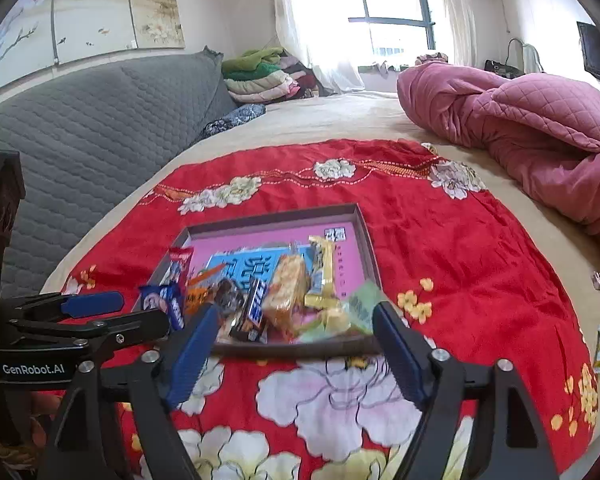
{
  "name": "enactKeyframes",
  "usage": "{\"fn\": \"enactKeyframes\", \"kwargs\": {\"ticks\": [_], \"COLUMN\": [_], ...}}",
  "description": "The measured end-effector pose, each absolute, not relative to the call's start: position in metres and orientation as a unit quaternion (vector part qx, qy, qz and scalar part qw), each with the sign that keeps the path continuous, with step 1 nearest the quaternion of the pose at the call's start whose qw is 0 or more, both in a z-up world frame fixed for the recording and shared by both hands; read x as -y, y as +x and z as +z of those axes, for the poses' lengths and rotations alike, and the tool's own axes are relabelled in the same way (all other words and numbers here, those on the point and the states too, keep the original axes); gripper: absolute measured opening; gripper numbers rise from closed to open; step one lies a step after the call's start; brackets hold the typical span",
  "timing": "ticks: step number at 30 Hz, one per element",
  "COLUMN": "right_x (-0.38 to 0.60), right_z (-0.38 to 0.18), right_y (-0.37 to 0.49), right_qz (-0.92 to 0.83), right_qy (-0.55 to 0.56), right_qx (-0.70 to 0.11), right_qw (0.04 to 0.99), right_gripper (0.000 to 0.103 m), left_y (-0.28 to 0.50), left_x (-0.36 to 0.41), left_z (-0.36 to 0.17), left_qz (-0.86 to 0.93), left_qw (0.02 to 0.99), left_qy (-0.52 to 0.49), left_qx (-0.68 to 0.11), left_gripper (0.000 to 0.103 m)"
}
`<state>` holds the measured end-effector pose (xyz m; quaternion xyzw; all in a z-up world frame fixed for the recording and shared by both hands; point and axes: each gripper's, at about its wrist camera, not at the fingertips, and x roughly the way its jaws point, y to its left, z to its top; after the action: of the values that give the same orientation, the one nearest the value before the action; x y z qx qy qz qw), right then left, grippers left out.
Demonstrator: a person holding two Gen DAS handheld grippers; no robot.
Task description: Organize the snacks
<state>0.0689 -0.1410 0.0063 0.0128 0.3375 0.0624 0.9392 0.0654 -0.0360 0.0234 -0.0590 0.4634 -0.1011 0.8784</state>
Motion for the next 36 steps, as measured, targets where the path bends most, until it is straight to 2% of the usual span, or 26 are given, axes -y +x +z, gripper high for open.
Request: {"fn": "enactKeyframes", "kwargs": {"ticks": [12, 36], "right_x": [0.136, 0.124], "right_z": [-0.001, -0.018], "right_y": [0.043, 0.028], "right_qz": [0.054, 0.050], "right_qy": [0.008, -0.027], "right_qx": [-0.359, -0.384], "right_qw": [0.932, 0.922], "right_gripper": [0.088, 0.090], "left_y": [0.040, 0.030], "left_x": [0.023, 0.021], "left_z": [0.012, -0.011], "left_qz": [-0.075, -0.048], "left_qw": [0.867, 0.849], "left_qy": [-0.072, -0.070], "left_qx": [-0.488, -0.521], "left_gripper": [0.079, 0.079]}}
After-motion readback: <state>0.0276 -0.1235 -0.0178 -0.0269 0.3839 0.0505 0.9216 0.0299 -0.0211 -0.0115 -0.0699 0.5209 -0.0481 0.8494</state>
